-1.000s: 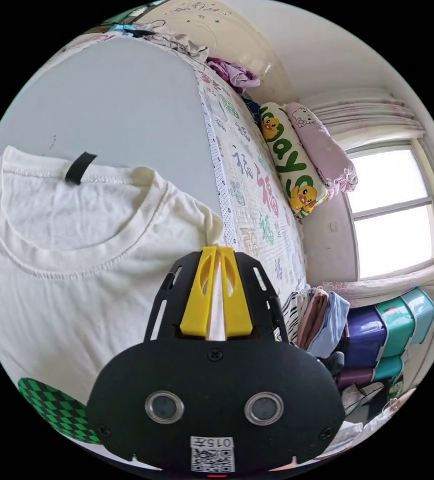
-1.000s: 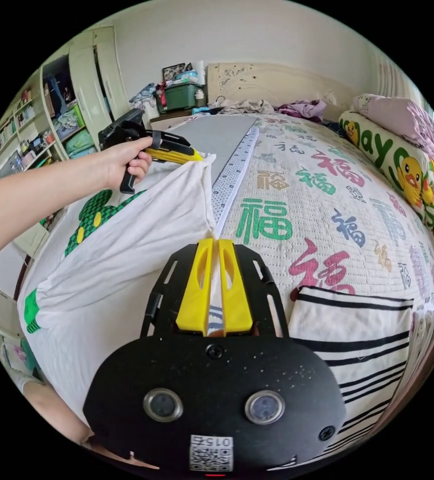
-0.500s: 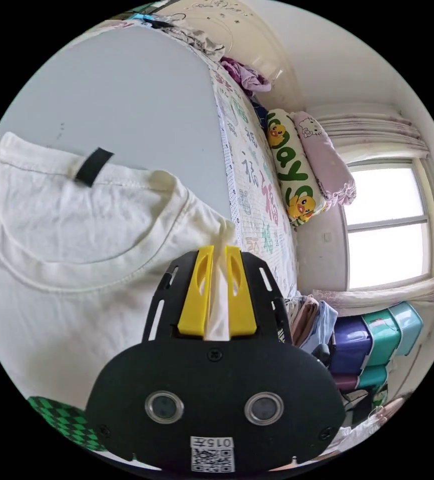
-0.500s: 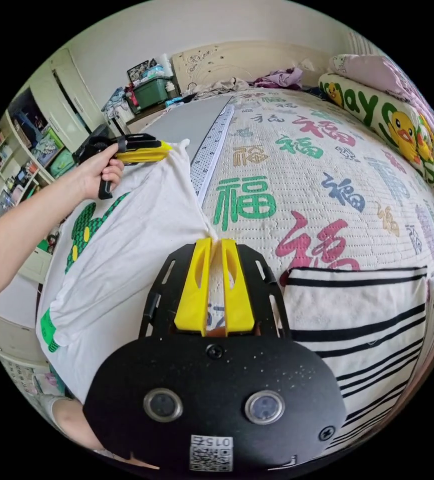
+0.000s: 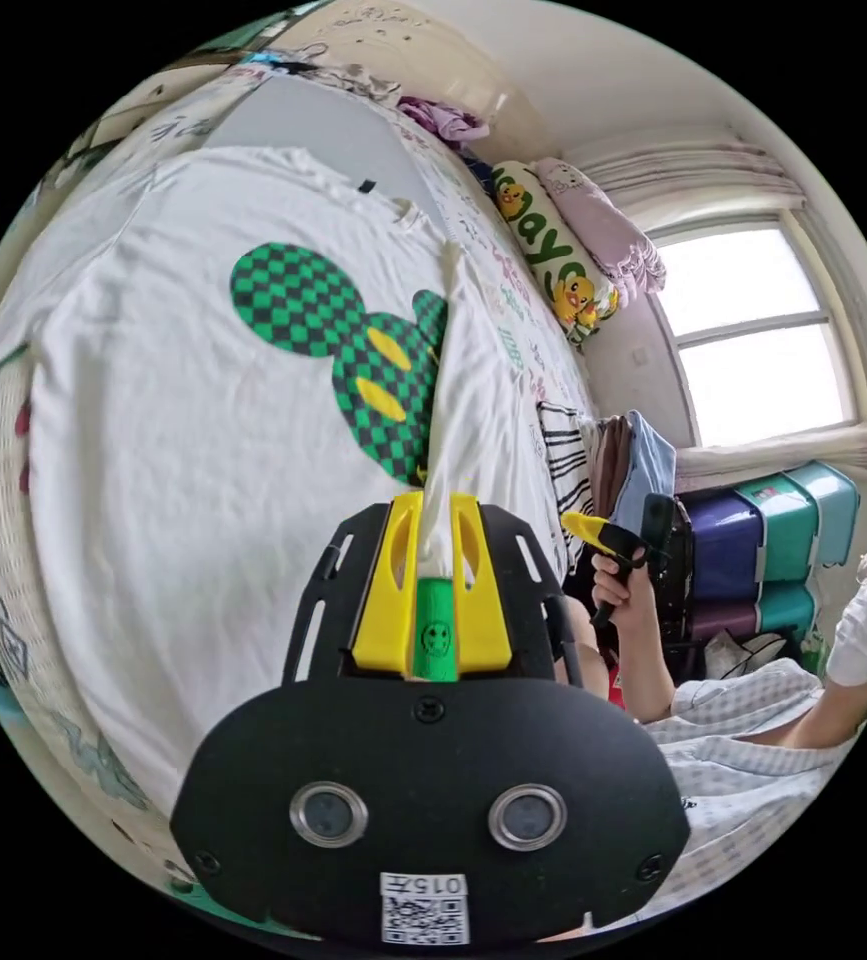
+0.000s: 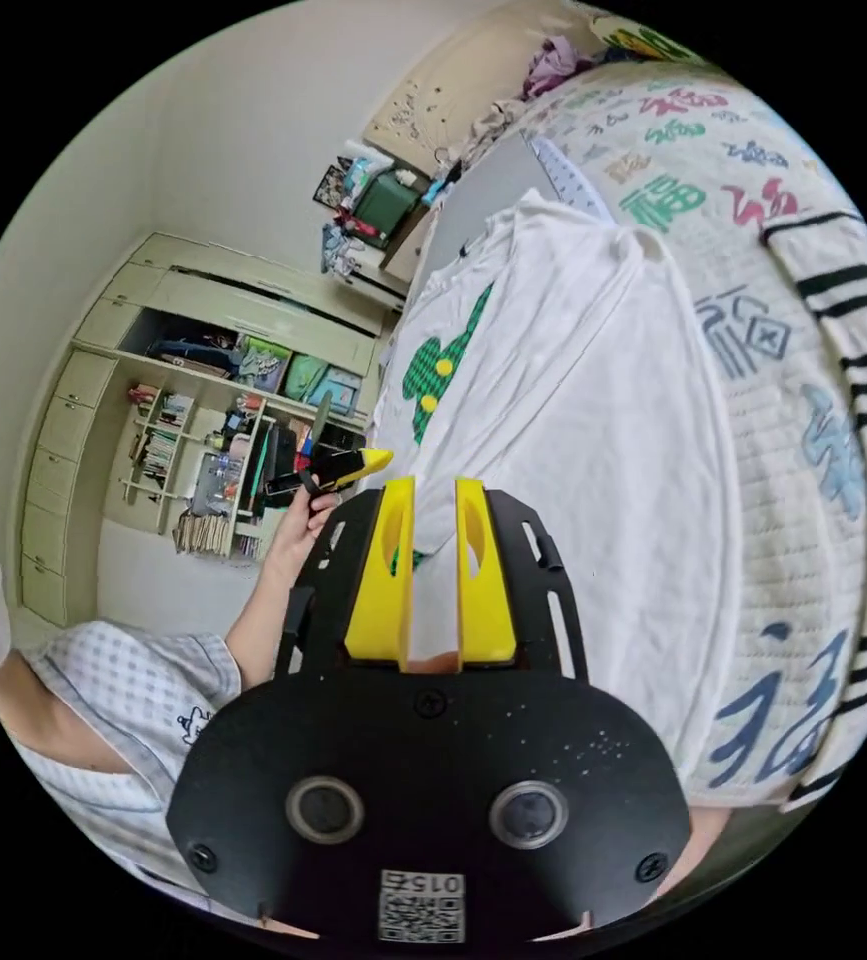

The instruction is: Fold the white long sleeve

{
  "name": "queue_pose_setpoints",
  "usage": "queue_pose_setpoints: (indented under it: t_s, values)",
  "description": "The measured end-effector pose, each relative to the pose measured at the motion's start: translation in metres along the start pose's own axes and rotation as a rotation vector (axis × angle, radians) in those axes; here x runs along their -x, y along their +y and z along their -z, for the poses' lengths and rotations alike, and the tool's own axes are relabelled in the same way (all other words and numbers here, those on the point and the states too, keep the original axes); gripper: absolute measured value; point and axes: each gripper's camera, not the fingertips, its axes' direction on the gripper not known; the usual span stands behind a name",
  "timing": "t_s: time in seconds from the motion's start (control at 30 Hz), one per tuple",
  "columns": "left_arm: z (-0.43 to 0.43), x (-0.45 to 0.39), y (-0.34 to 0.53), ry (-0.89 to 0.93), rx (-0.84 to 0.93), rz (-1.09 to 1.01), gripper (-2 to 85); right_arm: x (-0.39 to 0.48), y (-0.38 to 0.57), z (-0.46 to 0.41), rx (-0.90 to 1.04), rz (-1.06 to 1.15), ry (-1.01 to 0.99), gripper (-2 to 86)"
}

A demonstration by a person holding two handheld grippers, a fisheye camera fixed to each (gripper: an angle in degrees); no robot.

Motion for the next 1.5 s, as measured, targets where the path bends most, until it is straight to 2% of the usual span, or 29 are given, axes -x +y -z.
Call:
queue_pose_setpoints:
  t_s: [0.13, 0.23, 0.3, 0.47, 0.63, 0.8, 0.9, 1.0, 1.2, 1.3, 1.37, 1.5]
  values:
    - [-0.025, -0.003, 0.010, -0.028, 0.052, -0.042, 6.4, 0.013, -0.014, -0.048, 0.198, -0.024, 0.147, 9.7]
    - [-0.054, 0.003, 0.002, -0.033, 0.121, -0.045, 6.3, 0.013, -0.020, -0.075, 0.283, -0.056, 0.126, 9.3]
    - [-0.069, 0.005, -0.003, -0.077, 0.149, -0.062, 4.2, 0.017, -0.023, -0.083, 0.294, -0.061, 0.132, 8.4]
    - [-0.087, 0.006, -0.005, -0.202, 0.124, -0.116, -0.4, 0.038, -0.024, -0.092, 0.320, -0.023, 0.302, 1.1]
    - [-0.092, 0.023, 0.001, -0.258, 0.071, -0.103, -0.7, 0.055, -0.021, -0.098, 0.337, 0.033, 0.379, -0.1]
    - [-0.127, 0.042, 0.001, -0.298, 0.132, -0.124, -0.3, 0.068, -0.023, -0.122, 0.414, 0.087, 0.471, -0.1]
    - [-0.143, 0.055, 0.003, -0.272, 0.129, -0.130, 0.8, 0.074, -0.023, -0.128, 0.435, 0.110, 0.495, 0.7]
    - [-0.144, 0.072, 0.018, -0.207, 0.100, -0.105, 4.9, 0.071, -0.018, -0.121, 0.414, 0.085, 0.426, 3.2]
    - [-0.177, 0.115, 0.078, -0.090, 0.093, -0.048, 8.7, 0.058, -0.007, -0.093, 0.247, 0.014, 0.246, 6.1]
    - [-0.195, 0.140, 0.090, -0.022, 0.013, 0.003, 6.5, 0.065, -0.007, -0.111, 0.300, 0.035, 0.316, 6.4]
    - [-0.201, 0.151, 0.096, 0.025, -0.041, 0.020, 2.0, 0.080, -0.005, -0.123, 0.294, 0.098, 0.426, 5.4]
    - [-0.203, 0.150, 0.108, -0.059, -0.091, 0.001, 0.4, 0.095, 0.004, -0.134, 0.321, 0.197, 0.499, 3.9]
